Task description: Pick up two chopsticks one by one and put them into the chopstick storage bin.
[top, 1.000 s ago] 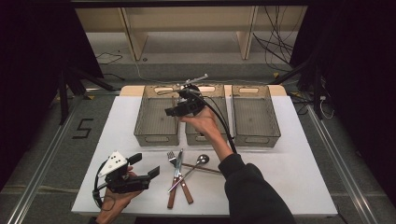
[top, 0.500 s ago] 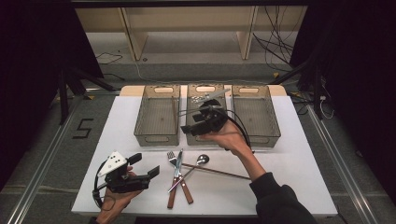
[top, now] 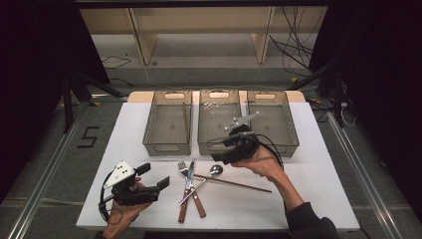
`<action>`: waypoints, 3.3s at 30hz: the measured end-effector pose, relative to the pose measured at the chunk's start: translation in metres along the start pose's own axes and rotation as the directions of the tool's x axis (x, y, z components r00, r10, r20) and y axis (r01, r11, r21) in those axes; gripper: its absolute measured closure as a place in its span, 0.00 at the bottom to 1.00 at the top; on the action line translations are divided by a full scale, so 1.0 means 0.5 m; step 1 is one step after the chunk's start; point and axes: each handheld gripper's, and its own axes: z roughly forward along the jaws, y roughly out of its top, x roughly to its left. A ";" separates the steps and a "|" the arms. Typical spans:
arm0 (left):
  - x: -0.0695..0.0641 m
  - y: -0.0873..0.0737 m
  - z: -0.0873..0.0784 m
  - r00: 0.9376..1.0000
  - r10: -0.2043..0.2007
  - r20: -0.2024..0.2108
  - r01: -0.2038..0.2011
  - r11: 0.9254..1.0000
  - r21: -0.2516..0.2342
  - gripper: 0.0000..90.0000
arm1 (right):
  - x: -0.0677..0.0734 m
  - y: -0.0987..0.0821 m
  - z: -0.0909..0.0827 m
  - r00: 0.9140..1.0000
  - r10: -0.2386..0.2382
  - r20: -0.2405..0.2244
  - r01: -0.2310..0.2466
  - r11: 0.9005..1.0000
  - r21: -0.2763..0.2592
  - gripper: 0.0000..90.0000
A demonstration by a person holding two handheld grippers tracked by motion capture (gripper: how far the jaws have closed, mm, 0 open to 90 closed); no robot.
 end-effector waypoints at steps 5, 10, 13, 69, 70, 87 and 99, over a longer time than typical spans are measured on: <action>0.001 0.000 0.000 1.000 -0.002 -0.001 0.002 1.000 -0.001 0.11 | -0.001 -0.033 0.004 1.000 -0.014 0.015 0.013 0.999 0.040 0.34; 0.002 0.000 0.000 1.000 -0.004 -0.001 0.004 1.000 -0.002 0.11 | -0.003 -0.069 0.013 1.000 -0.021 0.024 0.018 0.995 0.093 0.34; 0.001 0.000 0.000 1.000 -0.003 -0.001 0.003 1.000 -0.001 0.11 | -0.003 -0.090 0.015 0.999 -0.024 0.026 0.021 0.993 0.115 0.34; -0.004 0.001 0.002 1.000 0.026 0.008 -0.026 1.000 0.011 0.11 | 0.011 -0.169 0.063 0.981 -0.192 0.038 0.157 0.888 0.432 0.88; -0.004 0.001 0.002 1.000 0.026 0.008 -0.026 1.000 0.011 0.11 | 0.012 -0.168 0.064 0.979 -0.200 0.036 0.165 0.885 0.435 0.90; -0.003 0.001 0.002 1.000 0.026 0.008 -0.026 1.000 0.011 0.11 | 0.023 -0.152 0.044 0.963 -0.271 0.011 0.245 0.885 0.396 0.95; -0.003 0.001 0.002 1.000 0.021 0.004 -0.021 1.000 0.011 0.11 | 0.016 -0.123 0.028 0.980 -0.195 0.049 0.174 0.944 0.280 0.95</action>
